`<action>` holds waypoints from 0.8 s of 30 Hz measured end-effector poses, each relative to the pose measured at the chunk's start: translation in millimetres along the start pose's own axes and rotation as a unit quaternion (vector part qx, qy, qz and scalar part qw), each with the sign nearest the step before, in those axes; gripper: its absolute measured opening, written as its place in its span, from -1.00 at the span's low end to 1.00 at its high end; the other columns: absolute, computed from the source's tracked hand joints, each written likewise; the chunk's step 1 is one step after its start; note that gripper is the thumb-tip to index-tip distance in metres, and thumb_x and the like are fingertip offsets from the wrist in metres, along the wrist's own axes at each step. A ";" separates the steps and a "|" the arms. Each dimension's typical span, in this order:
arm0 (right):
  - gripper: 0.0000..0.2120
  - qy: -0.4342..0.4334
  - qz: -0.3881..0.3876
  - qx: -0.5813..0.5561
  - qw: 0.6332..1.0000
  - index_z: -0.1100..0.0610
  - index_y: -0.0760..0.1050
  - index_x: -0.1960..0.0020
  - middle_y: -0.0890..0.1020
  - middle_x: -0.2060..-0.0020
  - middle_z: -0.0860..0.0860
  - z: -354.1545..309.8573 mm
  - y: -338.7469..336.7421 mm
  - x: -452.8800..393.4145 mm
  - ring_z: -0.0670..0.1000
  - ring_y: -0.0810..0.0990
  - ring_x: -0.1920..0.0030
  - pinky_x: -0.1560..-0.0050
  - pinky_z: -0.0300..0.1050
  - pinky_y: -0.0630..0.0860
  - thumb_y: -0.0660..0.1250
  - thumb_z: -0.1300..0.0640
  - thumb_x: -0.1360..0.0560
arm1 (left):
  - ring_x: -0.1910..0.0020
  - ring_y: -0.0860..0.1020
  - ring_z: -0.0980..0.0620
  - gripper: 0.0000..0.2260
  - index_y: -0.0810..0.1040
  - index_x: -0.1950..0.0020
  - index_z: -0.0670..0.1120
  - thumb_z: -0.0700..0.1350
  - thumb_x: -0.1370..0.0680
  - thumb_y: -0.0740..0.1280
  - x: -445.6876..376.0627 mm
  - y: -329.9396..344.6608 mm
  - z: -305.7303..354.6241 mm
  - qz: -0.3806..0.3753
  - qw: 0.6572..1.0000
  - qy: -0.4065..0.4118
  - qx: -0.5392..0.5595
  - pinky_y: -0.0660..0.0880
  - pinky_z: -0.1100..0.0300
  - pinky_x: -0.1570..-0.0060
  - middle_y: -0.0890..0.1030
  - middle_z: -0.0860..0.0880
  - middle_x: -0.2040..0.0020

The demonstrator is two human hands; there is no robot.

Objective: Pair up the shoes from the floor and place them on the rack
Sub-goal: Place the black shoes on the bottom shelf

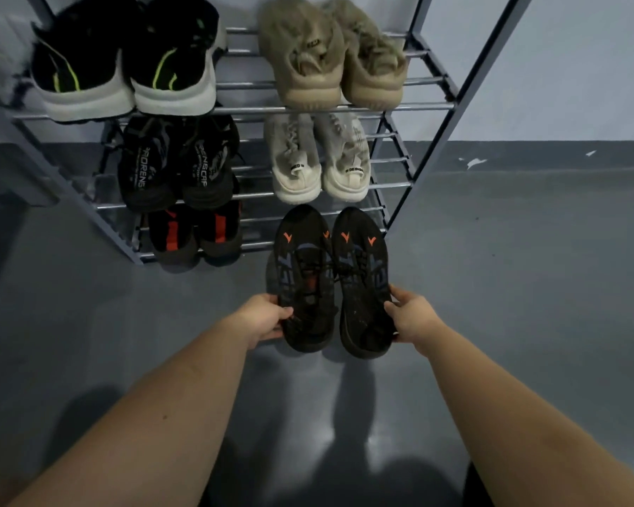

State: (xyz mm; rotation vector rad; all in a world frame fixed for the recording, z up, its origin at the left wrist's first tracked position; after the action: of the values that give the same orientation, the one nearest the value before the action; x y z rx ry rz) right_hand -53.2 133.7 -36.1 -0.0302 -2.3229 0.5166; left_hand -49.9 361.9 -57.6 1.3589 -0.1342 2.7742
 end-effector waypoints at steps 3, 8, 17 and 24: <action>-0.57 0.005 0.005 0.015 1.000 -0.01 0.25 -0.48 0.51 -0.28 0.13 -10.7 -2.6 -19.5 0.19 0.53 -0.11 -0.05 0.02 0.52 0.07 0.24 -0.64 | -0.03 0.52 -0.06 -0.77 0.43 -0.24 -0.22 -0.32 -0.58 0.21 -16.0 -1.5 11.2 0.006 1.000 -0.006 -0.002 0.48 0.05 -0.14 0.54 -0.13 -0.03; -0.57 0.004 0.004 0.006 1.000 0.02 0.26 -0.48 0.50 -0.28 0.16 -36.8 1.8 -58.3 0.19 0.51 -0.08 -0.06 0.02 0.48 0.06 0.25 -0.64 | -0.21 0.52 -0.14 -0.77 0.43 -0.24 -0.21 -0.31 -0.58 0.21 -47.2 -3.5 32.3 0.018 1.000 -0.005 -0.014 0.49 0.05 -0.13 0.56 -0.17 -0.17; -0.60 -0.059 0.015 0.078 0.995 0.12 0.35 -0.42 0.56 -0.11 0.14 -74.5 16.3 -135.9 0.08 0.50 0.00 -0.24 0.15 0.49 0.12 0.25 -0.60 | 0.02 0.46 0.00 -0.73 0.46 -0.29 -0.20 -0.24 -0.59 0.22 -114.9 -19.3 72.5 0.047 0.999 0.004 -0.028 0.48 0.13 -0.08 0.56 -0.17 -0.23; -0.60 -0.078 0.023 0.142 0.986 0.16 0.30 -0.45 0.52 -0.26 0.18 -95.8 20.6 -187.1 0.22 0.49 -0.27 -0.30 0.12 0.44 0.09 0.25 -0.62 | -0.05 0.49 -0.03 -0.68 0.37 -0.34 -0.24 -0.24 -0.59 0.23 -165.4 -26.3 96.6 0.054 0.998 0.016 0.006 0.48 0.06 -0.17 0.53 -0.17 -0.22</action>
State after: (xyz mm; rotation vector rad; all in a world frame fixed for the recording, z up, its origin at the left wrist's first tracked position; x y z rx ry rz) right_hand 144.5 154.8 -107.5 0.0974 -2.3817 0.8982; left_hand 129.5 377.3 -127.9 1.3493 -0.1973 2.8870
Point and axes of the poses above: each hand's wrist, its own x-axis away from the middle knuckle, its own y-axis out of the palm, z = x × y, the point moved 2 cm from there along -x, towards the middle knuckle
